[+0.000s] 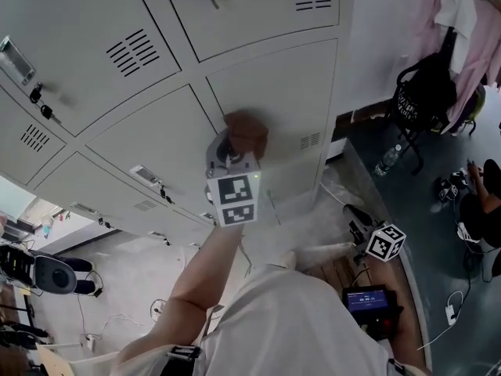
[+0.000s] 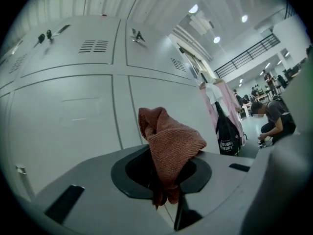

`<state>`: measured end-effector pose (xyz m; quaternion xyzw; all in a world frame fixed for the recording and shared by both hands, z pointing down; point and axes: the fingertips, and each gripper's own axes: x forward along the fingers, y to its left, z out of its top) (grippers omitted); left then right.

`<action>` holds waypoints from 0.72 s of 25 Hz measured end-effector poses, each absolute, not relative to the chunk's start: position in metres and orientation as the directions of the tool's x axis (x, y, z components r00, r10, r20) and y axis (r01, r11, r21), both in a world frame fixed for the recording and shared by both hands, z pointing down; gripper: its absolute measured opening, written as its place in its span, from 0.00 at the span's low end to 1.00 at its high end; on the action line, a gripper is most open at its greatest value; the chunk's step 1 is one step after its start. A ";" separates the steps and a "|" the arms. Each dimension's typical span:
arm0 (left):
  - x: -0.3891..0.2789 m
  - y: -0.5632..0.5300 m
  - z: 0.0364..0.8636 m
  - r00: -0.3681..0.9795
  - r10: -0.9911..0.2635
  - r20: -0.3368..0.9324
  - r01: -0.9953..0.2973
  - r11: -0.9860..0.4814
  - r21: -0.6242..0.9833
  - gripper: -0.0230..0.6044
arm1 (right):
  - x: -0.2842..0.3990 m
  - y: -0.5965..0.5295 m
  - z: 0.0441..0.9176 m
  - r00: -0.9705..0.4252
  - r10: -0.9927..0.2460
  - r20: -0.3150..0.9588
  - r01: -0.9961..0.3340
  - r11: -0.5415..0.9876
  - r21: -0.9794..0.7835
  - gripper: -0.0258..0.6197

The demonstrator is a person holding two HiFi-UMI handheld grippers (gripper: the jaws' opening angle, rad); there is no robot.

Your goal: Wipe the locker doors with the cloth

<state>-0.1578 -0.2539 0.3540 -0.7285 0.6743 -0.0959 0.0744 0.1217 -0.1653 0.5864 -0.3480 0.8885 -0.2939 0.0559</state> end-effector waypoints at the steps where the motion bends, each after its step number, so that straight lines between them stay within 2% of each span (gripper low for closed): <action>1: -0.171 -0.248 0.353 0.045 -0.999 0.031 -0.972 -0.050 -0.228 0.16 | 0.120 -0.165 0.587 -0.755 -0.647 0.106 -0.582 0.587 -0.563 0.07; 5: -0.208 -0.237 0.347 -0.066 -0.998 -0.011 -0.968 0.067 -0.241 0.16 | 0.120 -0.165 0.591 -0.756 -0.645 0.115 -0.583 0.582 -0.567 0.07; 8: -0.199 -0.240 0.336 -0.079 -0.995 -0.062 -0.952 0.094 -0.290 0.16 | 0.125 -0.163 0.593 -0.747 -0.654 0.120 -0.591 0.572 -0.569 0.07; 11: -0.171 -0.254 0.326 -0.042 -0.994 -0.098 -0.928 0.075 -0.366 0.16 | 0.133 -0.163 0.590 -0.731 -0.673 0.113 -0.602 0.559 -0.570 0.07; 14: -0.130 -0.273 0.324 0.035 -0.996 -0.082 -0.873 0.009 -0.488 0.16 | 0.144 -0.161 0.589 -0.711 -0.694 0.115 -0.621 0.542 -0.566 0.07; 18: -0.066 -0.299 0.330 0.136 -0.990 -0.041 -0.713 -0.069 -0.698 0.16 | 0.157 -0.154 0.591 -0.687 -0.716 0.127 -0.646 0.521 -0.557 0.07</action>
